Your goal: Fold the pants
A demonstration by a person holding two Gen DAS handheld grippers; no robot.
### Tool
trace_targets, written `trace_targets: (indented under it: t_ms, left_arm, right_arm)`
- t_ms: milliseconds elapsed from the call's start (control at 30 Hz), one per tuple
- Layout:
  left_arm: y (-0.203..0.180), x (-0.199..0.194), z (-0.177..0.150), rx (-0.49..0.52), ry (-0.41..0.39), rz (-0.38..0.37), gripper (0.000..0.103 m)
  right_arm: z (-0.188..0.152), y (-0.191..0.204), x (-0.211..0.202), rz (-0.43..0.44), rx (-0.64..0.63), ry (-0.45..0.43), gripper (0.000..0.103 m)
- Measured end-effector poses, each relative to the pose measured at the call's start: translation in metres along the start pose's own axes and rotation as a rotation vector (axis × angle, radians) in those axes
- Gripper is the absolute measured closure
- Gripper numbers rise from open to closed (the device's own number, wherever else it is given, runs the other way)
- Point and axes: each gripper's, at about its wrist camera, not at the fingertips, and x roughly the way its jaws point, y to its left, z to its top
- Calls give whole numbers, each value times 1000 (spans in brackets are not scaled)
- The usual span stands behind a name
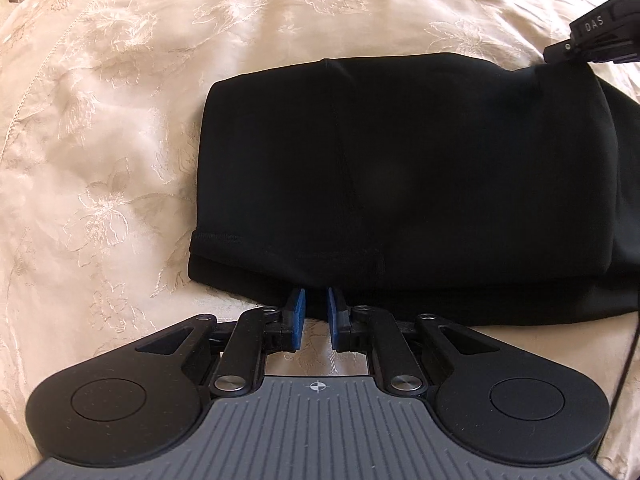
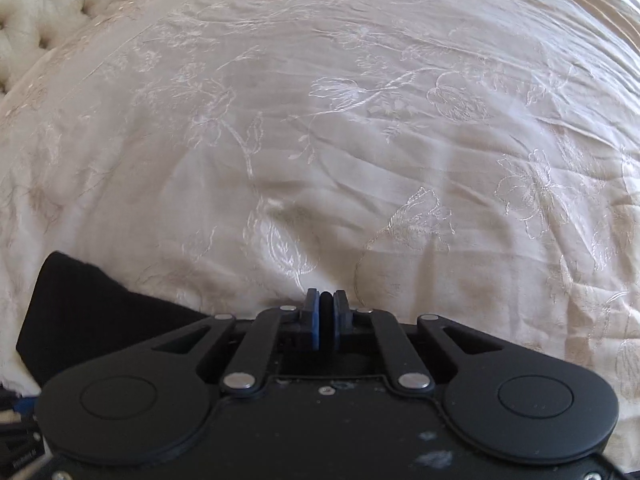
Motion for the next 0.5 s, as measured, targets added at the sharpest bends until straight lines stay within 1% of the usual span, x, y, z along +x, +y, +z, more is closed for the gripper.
trace_targets:
  t_ms: [67, 167, 267, 300, 333, 400, 500]
  left_arm:
    - [3, -4, 1, -18, -2, -7, 91]
    - [9, -15, 2, -76, -18, -41, 91]
    - [16, -25, 3, -95, -51, -39, 91]
    - [16, -28, 3, -93, -62, -36, 91]
    - [17, -31, 4, -90, -70, -34, 91]
    - [17, -33, 7, -76, -72, -31, 91]
    - [16, -32, 9, -62, -72, -23, 90]
  right_arm:
    - [4, 0, 8, -2, 15, 15, 94]
    - [2, 0, -1, -18, 12, -23, 82]
    - [-4, -3, -34, -28, 22, -105, 81]
    - [-9, -3, -47, -14, 14, -124, 78]
    - [-16, -3, -60, 11, 5, -133, 78]
    - [-35, 0, -80, 56, -11, -131, 78]
    - [-73, 12, -96, 94, -53, -63, 78]
